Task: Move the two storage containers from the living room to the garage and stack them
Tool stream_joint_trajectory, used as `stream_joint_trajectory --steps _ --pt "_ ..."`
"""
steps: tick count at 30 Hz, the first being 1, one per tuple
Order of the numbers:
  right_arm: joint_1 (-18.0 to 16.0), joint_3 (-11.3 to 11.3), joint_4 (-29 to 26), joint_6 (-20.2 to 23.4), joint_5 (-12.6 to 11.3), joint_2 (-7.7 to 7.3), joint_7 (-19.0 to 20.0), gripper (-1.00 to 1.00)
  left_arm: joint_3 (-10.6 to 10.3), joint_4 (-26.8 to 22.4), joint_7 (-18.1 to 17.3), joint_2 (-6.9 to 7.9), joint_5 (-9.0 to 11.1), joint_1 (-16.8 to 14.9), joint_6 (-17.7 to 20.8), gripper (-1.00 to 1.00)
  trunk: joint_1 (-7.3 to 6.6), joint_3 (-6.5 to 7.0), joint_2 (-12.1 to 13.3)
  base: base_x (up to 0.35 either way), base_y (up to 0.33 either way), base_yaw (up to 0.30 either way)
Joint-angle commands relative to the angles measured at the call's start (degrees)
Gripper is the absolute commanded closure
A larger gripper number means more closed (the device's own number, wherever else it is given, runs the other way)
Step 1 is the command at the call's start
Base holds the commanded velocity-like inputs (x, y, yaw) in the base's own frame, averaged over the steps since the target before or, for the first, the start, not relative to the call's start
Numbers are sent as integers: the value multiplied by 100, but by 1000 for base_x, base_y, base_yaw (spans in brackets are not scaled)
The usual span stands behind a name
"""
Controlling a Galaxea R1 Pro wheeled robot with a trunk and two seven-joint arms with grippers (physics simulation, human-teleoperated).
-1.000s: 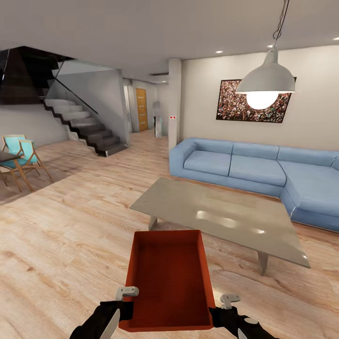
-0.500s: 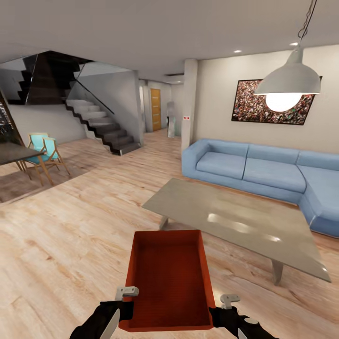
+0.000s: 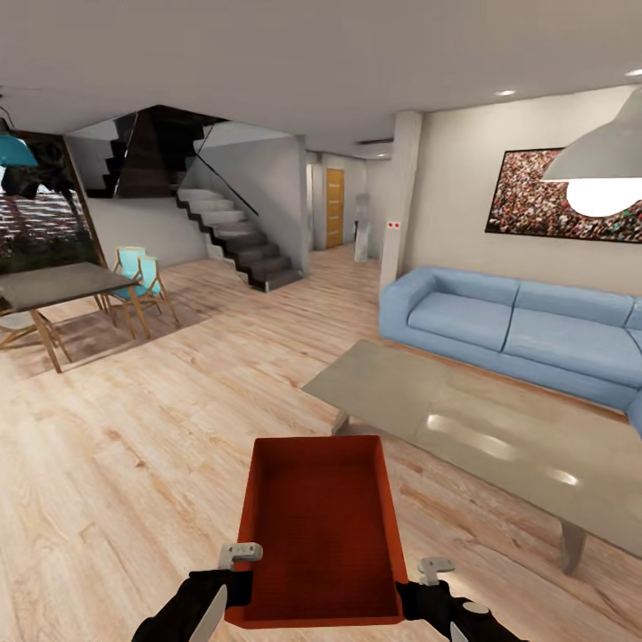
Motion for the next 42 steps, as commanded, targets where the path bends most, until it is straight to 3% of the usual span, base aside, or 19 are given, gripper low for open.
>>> stream_joint_trajectory --steps 1,11,17,42 --pt "-3 91 -3 -18 -61 -21 2 100 -5 -7 83 12 -76 -7 43 100 2 -10 -9 0 0 125" --pt "-3 89 -3 -22 -68 -21 3 100 -5 -7 83 19 -68 -7 23 100 2 -10 -9 0 0 22" --pt "-3 89 -3 -21 -68 -21 4 100 -5 -7 90 20 -72 -7 -221 100 2 -10 -9 59 0 0" --pt "-3 102 -3 -24 -68 -21 2 100 1 -7 92 21 -73 -7 -256 100 2 -10 -9 322 0 0"
